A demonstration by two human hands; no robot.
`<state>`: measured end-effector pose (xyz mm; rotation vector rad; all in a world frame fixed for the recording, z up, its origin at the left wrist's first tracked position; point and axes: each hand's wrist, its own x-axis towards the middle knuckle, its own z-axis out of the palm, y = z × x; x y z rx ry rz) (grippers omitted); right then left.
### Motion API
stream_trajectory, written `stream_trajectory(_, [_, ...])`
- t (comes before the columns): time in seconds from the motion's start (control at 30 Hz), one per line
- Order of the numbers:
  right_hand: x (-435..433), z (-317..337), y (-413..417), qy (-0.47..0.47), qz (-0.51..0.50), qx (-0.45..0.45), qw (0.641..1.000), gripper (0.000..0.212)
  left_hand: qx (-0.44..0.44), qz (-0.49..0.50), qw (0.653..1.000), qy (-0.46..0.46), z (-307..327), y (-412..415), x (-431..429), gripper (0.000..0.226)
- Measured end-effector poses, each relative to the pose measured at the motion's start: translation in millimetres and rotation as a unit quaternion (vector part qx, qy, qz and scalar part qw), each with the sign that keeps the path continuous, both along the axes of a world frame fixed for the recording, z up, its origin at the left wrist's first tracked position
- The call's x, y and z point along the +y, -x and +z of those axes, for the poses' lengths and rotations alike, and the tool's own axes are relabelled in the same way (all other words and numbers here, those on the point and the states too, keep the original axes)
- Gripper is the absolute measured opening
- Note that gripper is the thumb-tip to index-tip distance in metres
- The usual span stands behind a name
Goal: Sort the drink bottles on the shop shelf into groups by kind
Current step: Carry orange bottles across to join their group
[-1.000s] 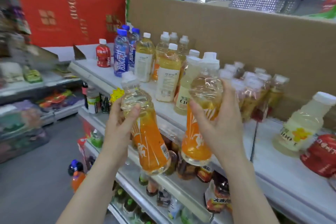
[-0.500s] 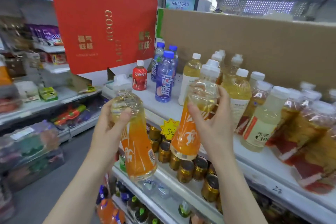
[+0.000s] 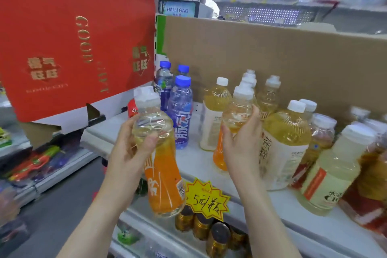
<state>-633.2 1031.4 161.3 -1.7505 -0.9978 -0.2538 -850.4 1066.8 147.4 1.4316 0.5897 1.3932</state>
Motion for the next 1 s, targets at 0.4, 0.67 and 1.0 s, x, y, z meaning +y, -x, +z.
stream_trajectory(0.4, [44.9,10.3,-7.0,0.095,-0.173,-0.011,0.980,0.081,0.034,-0.108,0.994,-0.009,6.7,-19.0,47.1,0.053])
stream_trajectory(0.67, [-32.7,-0.7,70.4,0.041,0.220,0.126,0.966,0.059,0.035,-0.240,0.969,-0.051,24.9,-51.5,46.7,0.054])
stream_trajectory(1.0, [-72.7,-3.2,21.3,-0.062,-0.001,0.115,0.991,0.070,0.227,-0.128,0.956,-0.136,27.8,-151.6,72.5,0.099])
